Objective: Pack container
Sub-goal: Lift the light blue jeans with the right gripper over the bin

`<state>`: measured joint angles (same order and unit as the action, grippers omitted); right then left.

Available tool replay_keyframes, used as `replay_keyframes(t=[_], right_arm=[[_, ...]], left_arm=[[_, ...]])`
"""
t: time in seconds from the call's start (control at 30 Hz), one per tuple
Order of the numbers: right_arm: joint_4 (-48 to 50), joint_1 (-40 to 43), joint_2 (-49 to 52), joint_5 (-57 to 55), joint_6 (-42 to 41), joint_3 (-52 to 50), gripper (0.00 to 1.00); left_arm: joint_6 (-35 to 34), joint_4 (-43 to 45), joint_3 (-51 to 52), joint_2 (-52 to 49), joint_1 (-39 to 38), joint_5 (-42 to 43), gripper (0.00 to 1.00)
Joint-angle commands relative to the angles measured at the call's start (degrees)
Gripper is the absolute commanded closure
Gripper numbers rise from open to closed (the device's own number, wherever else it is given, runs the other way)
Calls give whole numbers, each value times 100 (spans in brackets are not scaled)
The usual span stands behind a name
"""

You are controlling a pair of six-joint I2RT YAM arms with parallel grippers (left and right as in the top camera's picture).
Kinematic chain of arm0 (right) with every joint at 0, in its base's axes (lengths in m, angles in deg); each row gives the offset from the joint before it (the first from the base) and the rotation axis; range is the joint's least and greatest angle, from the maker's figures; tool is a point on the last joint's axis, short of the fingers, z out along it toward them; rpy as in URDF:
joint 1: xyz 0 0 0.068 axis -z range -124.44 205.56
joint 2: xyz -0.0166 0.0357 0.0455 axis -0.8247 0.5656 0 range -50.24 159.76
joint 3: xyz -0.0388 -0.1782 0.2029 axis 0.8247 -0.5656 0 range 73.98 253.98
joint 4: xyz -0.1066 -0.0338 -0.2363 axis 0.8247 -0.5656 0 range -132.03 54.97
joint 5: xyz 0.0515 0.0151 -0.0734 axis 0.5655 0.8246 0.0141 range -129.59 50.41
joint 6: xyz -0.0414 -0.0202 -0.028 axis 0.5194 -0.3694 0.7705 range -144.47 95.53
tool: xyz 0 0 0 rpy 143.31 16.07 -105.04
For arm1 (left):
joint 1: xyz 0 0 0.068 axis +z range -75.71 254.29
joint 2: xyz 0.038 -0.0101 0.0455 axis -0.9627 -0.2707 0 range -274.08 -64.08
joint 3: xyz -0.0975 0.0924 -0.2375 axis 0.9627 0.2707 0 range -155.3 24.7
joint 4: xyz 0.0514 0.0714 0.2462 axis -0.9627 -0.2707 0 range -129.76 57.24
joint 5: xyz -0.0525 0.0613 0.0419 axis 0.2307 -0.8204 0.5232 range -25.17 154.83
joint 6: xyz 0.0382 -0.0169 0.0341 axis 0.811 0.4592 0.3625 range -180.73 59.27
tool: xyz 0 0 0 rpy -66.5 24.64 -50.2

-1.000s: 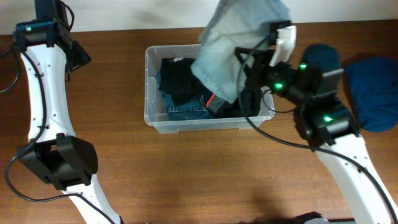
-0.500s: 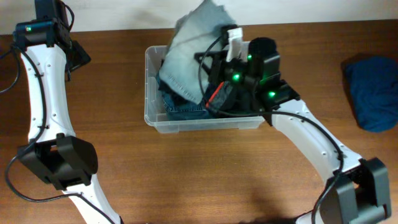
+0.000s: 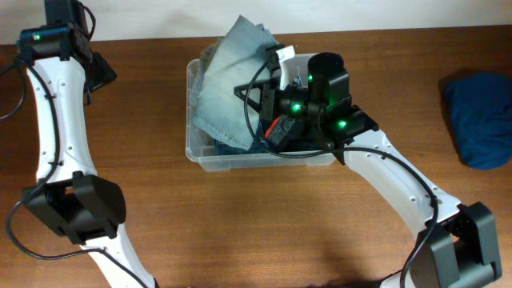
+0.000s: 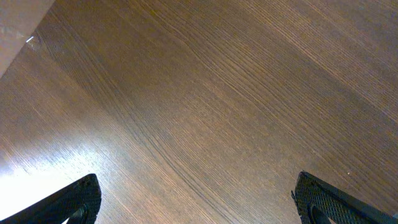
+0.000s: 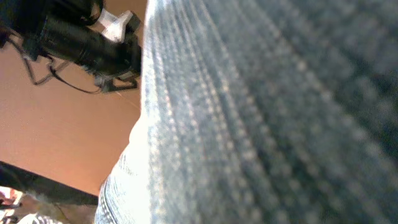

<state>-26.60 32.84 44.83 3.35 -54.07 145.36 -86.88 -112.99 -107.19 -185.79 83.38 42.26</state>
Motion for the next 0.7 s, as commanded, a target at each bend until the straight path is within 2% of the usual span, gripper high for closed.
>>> replay_keyframes(t=[0.0, 0.17, 0.67], right_arm=[[715, -24, -168, 415, -470, 258, 96], [1449, -26, -168, 511, -1021, 258, 96], [767, -26, 127, 817, -949, 258, 96]], left_arm=[[2, 0, -4, -20, 9, -35, 1], [2, 0, -4, -20, 9, -35, 1], [2, 0, -4, -20, 9, -35, 1]])
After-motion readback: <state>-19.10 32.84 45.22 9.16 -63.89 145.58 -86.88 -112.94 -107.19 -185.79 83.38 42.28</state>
